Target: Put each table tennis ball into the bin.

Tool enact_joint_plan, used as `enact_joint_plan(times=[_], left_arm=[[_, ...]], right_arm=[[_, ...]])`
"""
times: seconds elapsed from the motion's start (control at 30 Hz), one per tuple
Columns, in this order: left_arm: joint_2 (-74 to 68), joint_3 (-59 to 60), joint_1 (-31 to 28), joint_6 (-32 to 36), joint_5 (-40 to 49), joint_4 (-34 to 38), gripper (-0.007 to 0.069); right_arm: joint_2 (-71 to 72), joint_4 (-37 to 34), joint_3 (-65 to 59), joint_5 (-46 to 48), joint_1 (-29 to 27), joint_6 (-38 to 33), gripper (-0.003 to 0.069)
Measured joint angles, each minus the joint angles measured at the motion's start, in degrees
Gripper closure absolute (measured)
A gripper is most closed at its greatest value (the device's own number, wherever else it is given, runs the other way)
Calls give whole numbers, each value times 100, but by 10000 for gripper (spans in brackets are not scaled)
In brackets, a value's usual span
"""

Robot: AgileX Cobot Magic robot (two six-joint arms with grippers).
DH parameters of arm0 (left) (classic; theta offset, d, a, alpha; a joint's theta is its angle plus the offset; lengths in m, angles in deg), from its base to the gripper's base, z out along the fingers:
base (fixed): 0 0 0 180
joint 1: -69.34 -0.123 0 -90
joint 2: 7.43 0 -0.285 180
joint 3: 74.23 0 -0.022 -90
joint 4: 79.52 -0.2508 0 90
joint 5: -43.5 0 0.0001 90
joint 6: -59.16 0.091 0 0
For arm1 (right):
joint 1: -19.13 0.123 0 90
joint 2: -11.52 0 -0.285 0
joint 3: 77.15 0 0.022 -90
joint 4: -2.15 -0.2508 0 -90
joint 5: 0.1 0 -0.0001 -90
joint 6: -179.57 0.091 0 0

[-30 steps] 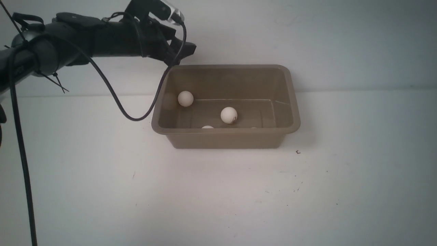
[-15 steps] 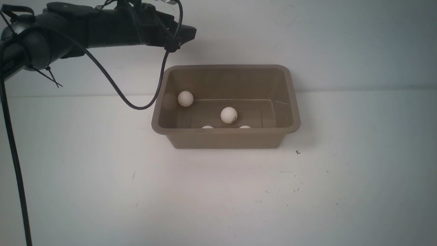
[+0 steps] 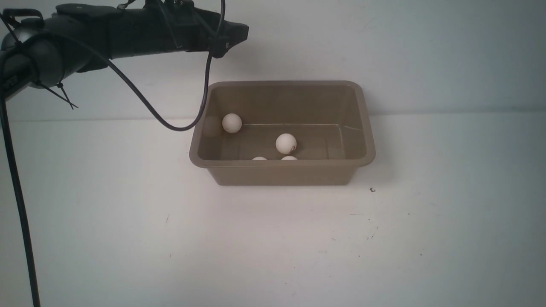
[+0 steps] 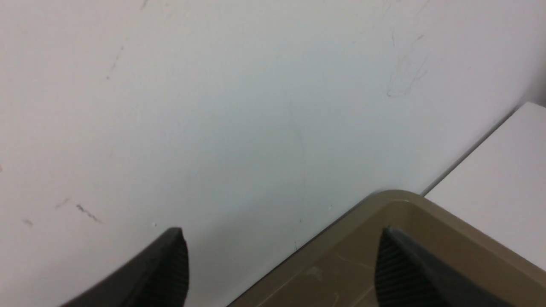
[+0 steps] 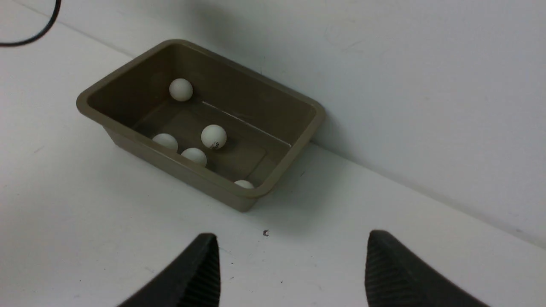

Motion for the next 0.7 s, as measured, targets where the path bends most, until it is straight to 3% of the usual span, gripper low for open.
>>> enact_joint_plan(times=[0.4,0.7], left_arm=[[0,0,0,4,180,381,94],[5,0,0,4,218,404,94]], right_arm=[[1587,-1195,-3203,-2310,0,-671,236],[1761,-1855,-3881,-3235,0,-1000,236]])
